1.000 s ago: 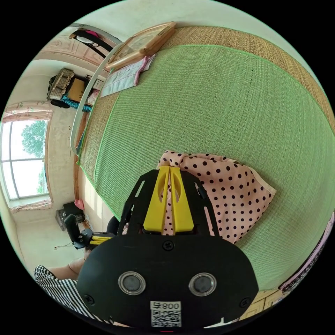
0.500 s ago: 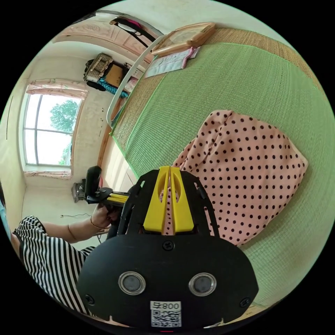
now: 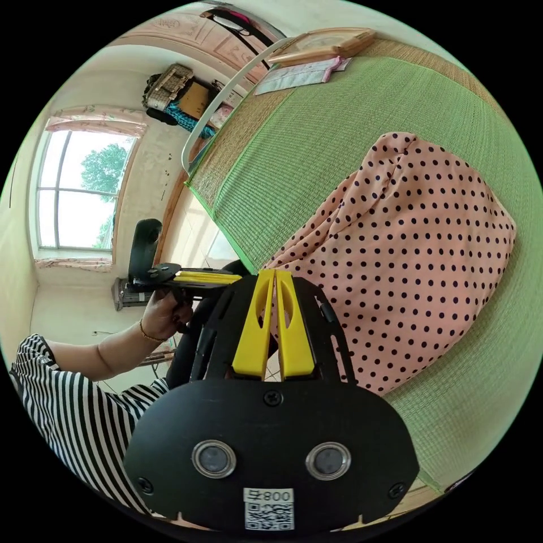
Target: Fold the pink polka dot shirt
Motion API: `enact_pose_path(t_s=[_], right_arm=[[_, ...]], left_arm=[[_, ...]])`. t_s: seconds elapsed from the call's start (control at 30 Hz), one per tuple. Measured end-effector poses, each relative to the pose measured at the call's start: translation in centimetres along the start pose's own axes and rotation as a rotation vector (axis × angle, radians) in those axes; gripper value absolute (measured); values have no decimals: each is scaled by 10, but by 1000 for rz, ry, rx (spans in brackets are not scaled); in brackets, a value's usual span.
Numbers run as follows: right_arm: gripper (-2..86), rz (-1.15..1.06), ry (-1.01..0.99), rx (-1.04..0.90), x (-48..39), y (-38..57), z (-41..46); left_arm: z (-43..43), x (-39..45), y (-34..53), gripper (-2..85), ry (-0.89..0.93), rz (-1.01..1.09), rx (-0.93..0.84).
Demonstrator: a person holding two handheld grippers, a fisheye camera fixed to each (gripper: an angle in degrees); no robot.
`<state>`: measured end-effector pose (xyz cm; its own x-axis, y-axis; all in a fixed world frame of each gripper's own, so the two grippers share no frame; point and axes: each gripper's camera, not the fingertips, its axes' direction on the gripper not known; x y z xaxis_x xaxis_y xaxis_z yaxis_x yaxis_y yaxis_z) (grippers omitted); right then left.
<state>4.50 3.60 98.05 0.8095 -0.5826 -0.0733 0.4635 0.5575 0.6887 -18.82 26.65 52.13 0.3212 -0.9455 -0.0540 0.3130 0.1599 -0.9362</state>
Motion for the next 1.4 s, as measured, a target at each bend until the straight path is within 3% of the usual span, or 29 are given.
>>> enact_pose_path(t_s=[0.2, 0.4, 0.6, 0.83, 1.07, 1.2, 1.4], right_arm=[[1, 53, -14, -137, 19, 33, 50], [0, 62, -43, -30, 32, 71, 26], [0, 141, -77, 114, 67, 129, -14], [1, 299, -96, 109, 128, 192, -8], [10, 364, -202, 217, 165, 242, -16], [38, 441, -306, 280, 196, 277, -17], [85, 508, -404, 301, 231, 304, -13]], left_arm=[[12, 8, 2, 1, -3, -8, 3], [11, 33, 12, 1, -41, 61, 57], [39, 54, 5, 2, -117, 127, -14], [52, 57, -6, 3, -171, 97, -13], [76, 81, 2, 13, -21, 177, -48], [120, 92, -3, 42, 57, 202, -178], [161, 74, -25, 63, 217, 72, -220]])
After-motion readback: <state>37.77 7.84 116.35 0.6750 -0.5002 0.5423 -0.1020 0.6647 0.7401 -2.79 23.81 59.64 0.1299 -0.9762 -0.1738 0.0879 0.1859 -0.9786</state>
